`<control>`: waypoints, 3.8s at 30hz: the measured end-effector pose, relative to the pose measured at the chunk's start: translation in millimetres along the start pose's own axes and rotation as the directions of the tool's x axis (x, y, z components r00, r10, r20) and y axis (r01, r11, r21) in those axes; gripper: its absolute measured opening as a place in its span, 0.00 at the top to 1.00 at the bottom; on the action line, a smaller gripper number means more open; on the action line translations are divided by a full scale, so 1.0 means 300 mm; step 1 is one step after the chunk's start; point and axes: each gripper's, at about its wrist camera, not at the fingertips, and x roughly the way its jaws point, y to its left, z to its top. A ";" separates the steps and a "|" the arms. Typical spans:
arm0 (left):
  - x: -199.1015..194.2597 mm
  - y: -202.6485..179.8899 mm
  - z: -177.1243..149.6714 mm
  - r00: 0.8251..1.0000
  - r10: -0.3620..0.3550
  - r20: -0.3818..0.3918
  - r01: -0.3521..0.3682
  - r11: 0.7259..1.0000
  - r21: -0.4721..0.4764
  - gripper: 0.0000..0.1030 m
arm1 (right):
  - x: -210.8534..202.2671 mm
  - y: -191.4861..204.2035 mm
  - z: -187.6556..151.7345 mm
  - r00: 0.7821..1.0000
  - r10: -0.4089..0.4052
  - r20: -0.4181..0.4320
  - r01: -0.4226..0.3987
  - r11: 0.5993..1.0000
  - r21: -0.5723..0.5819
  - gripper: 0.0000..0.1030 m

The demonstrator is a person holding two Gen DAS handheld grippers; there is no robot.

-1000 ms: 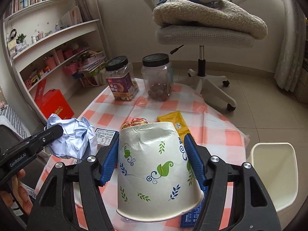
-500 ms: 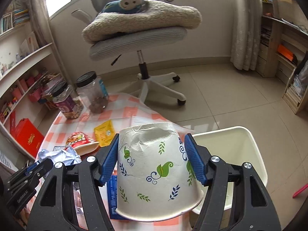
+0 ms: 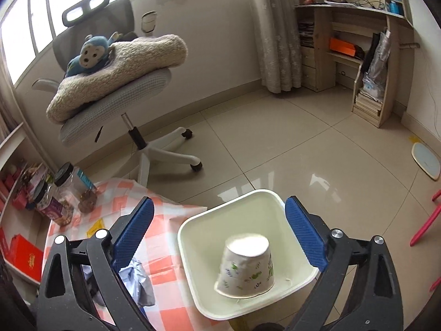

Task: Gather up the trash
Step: 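Open the left gripper over the white bin to drop the paper, then move the left gripper to the blue milk carton and grasp it, then grasp the clear Ganten water bottle with the right gripper while the left holds the carton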

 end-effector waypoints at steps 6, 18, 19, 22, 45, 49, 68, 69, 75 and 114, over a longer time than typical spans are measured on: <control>0.090 -0.128 0.012 0.998 -0.042 -0.036 0.044 0.998 0.034 0.78 | -0.029 -0.120 0.036 0.999 -0.017 0.035 0.014 0.994 0.111 0.07; 0.164 -0.234 0.033 0.995 -0.076 -0.065 0.080 0.995 0.060 0.50 | -0.041 -0.191 0.045 0.999 -0.033 0.043 0.025 0.986 0.164 0.07; 0.160 -0.230 0.033 0.996 -0.064 -0.062 0.068 0.996 0.061 0.48 | -0.042 -0.187 0.045 0.998 -0.037 0.045 0.029 0.987 0.159 0.07; 0.141 -0.208 0.032 0.999 -0.026 -0.042 0.028 0.997 0.067 0.44 | -0.047 -0.176 0.041 0.997 -0.053 0.054 0.045 0.989 0.140 0.07; -0.135 0.129 0.005 0.930 0.330 0.165 -0.318 0.943 -0.095 0.09 | -0.045 0.180 -0.135 0.979 -0.153 0.137 0.184 0.952 -0.247 0.07; -0.164 0.206 -0.004 0.918 0.364 0.155 -0.349 0.930 -0.117 0.09 | -0.046 0.258 -0.165 0.983 -0.129 0.132 0.163 0.942 -0.295 0.07; -0.237 0.599 -0.113 0.870 0.493 0.011 -0.473 0.842 -0.260 0.09 | 0.021 0.644 -0.343 1.000 -0.018 0.012 0.022 0.882 -0.471 0.07; -0.239 0.623 -0.120 0.862 0.507 -0.005 -0.491 0.831 -0.263 0.09 | 0.026 0.663 -0.351 1.000 -0.013 0.005 0.014 0.879 -0.477 0.07; -0.247 0.791 -0.179 0.805 0.582 -0.114 -0.589 0.759 -0.278 0.09 | 0.051 0.780 -0.416 0.999 0.020 -0.047 -0.041 0.850 -0.525 0.07; -0.235 1.153 -0.378 0.865 0.381 -0.328 -0.491 0.779 -0.391 0.44 | 0.306 1.130 -0.769 0.775 0.118 -0.621 -0.527 0.663 -0.532 0.42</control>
